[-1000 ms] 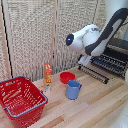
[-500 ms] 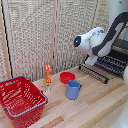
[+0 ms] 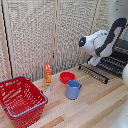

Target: Extend the gripper towards the oven tray handle. Grasp the handle and carefully pull the tray out of the oven. Move the gripper above the red bowl. Grab the red bowl gently. Lift the bowl and place it onto the oven tray.

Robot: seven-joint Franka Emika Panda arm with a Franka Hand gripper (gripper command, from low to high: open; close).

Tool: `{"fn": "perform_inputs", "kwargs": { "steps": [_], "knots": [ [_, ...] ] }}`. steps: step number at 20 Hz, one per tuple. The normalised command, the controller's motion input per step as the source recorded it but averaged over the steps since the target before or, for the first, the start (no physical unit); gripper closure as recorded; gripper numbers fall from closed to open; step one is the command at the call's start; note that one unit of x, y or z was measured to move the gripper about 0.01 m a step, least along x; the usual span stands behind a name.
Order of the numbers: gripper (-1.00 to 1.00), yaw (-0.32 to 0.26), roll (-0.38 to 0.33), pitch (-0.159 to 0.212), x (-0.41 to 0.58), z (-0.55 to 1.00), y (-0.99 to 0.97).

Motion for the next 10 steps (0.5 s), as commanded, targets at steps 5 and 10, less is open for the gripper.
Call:
{"fn": "perform_inputs", "kwargs": {
  "steps": [5,10],
  "knots": [
    [-1.00,0.000,-0.038,0.000,0.160,-0.13,-0.55],
    [-1.00,0.000,-0.037,0.000,0.108,-0.08,-0.30]
  ]
}}
